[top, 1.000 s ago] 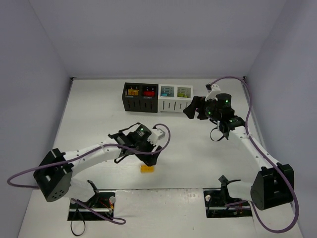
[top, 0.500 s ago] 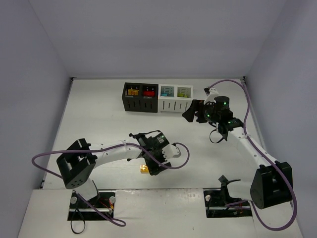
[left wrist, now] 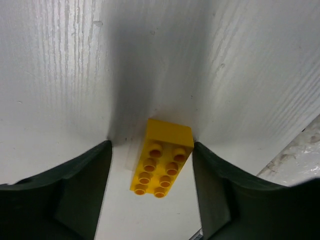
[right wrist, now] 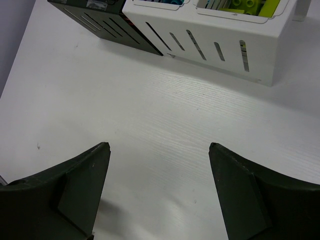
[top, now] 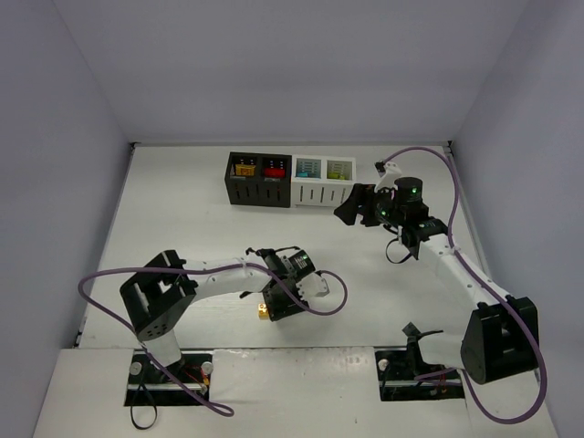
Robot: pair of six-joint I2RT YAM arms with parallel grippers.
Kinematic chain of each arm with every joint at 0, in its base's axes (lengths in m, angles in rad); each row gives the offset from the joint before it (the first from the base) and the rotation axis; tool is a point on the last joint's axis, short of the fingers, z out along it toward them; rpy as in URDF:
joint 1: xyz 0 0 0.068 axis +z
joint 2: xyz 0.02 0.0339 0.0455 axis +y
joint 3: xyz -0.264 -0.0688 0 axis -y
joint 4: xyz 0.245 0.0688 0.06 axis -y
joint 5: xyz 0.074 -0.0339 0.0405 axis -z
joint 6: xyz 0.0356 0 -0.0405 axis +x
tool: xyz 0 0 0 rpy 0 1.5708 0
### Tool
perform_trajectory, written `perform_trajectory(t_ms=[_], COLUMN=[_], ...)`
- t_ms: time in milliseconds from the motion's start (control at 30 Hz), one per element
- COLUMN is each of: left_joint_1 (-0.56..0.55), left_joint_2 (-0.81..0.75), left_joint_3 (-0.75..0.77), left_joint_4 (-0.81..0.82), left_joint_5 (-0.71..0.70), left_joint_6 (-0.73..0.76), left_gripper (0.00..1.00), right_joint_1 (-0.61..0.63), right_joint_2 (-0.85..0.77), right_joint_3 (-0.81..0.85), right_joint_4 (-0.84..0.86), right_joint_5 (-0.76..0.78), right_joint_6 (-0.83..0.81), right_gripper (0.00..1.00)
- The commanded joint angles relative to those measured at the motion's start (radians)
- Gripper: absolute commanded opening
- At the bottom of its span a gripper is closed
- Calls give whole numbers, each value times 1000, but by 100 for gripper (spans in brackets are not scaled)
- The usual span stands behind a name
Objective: Sort the legos into containers by color
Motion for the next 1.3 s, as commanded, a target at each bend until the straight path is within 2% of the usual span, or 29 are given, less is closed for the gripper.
perform_trajectory(t_ms=[0, 33, 67, 100, 167, 200, 333, 433, 500, 600, 667, 767, 867, 1033, 1267], left_joint_1=[-7, -6, -6, -6, -6, -3, 28, 134, 249, 399, 517, 629, 738, 769, 780], left_joint_2=[-21, -24, -29, -38, -58, -119, -217, -331, -404, -431, -383, -264, -138, -3, 120], left_joint_3=[25, 20, 14, 5, -6, -12, -9, -12, -29, -32, -3, 124, 247, 400, 494], left_joint_4=[18, 33, 39, 53, 73, 102, 174, 278, 391, 539, 584, 622, 726, 803, 903], left_joint_5=[-25, -22, -19, -19, -20, -23, -48, -39, -26, -29, -14, 102, 172, 135, 104], left_joint_6=[19, 19, 19, 18, 15, 7, -17, -71, -108, -140, -189, -266, -341, -364, -369], left_gripper=[54, 48, 28, 19, 2, 0, 0, 0, 0, 0, 0, 0, 0, 0, 0], right_joint_1=[-2, -2, -2, -2, -3, -3, -3, -6, -9, -14, -19, -22, -23, -25, -26], right_joint_2=[9, 8, 8, 8, 8, 6, 1, -8, -12, -22, -26, -29, -35, -58, -100], right_joint_3=[23, 23, 21, 20, 17, 15, 17, 20, 20, 20, 20, 23, 25, 20, -6], right_joint_4=[78, 78, 79, 79, 79, 79, 79, 79, 78, 76, 76, 73, 73, 73, 69], right_joint_5=[-32, -32, -32, -32, -32, -35, -35, -32, -29, -26, -32, -41, -53, -79, -84], right_joint_6=[13, 15, 16, 16, 15, 16, 18, 13, 9, 4, -1, -4, 6, 27, 33], right_gripper=[77, 77, 77, 77, 77, 77, 77, 76, 76, 76, 76, 76, 76, 76, 76])
